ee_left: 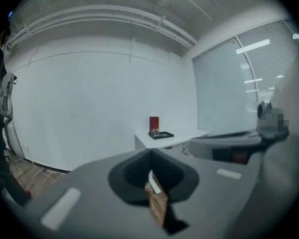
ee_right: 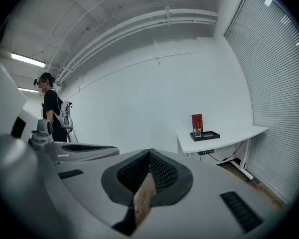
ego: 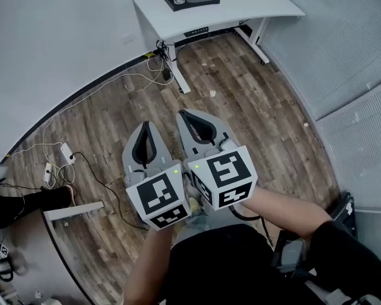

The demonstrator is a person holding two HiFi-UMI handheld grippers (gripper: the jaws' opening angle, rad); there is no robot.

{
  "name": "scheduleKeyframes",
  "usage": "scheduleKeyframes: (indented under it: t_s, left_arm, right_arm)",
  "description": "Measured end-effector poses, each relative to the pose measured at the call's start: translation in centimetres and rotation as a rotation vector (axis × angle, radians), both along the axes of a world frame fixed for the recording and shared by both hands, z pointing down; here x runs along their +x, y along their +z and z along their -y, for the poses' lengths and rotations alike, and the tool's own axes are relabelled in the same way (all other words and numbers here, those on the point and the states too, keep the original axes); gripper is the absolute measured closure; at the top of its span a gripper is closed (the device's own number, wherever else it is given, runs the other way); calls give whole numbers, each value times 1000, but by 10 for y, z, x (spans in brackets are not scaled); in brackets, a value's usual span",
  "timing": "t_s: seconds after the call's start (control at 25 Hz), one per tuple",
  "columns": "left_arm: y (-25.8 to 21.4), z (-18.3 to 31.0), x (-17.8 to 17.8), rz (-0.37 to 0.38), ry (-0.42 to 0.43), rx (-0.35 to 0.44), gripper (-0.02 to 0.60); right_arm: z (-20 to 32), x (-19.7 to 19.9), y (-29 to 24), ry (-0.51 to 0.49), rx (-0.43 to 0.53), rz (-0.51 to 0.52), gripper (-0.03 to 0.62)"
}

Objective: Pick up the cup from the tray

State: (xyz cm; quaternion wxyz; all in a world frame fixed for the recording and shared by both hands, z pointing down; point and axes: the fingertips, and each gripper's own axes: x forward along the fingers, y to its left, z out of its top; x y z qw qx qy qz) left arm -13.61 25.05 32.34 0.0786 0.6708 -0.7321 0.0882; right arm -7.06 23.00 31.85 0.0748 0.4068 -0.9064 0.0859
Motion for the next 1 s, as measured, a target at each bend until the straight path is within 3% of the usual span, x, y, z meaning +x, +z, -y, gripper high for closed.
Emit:
scheduleKeyframes:
  t_s: [0.84,1.0]
  left_arm:
    - [-18,119,59,88,-5,10,578]
    - [-19,129,54,98,-25,5,578]
  right_arm:
    - [119,54,-9,-45,-4,64,583]
    - [131,48,-11,-64,10,76,583]
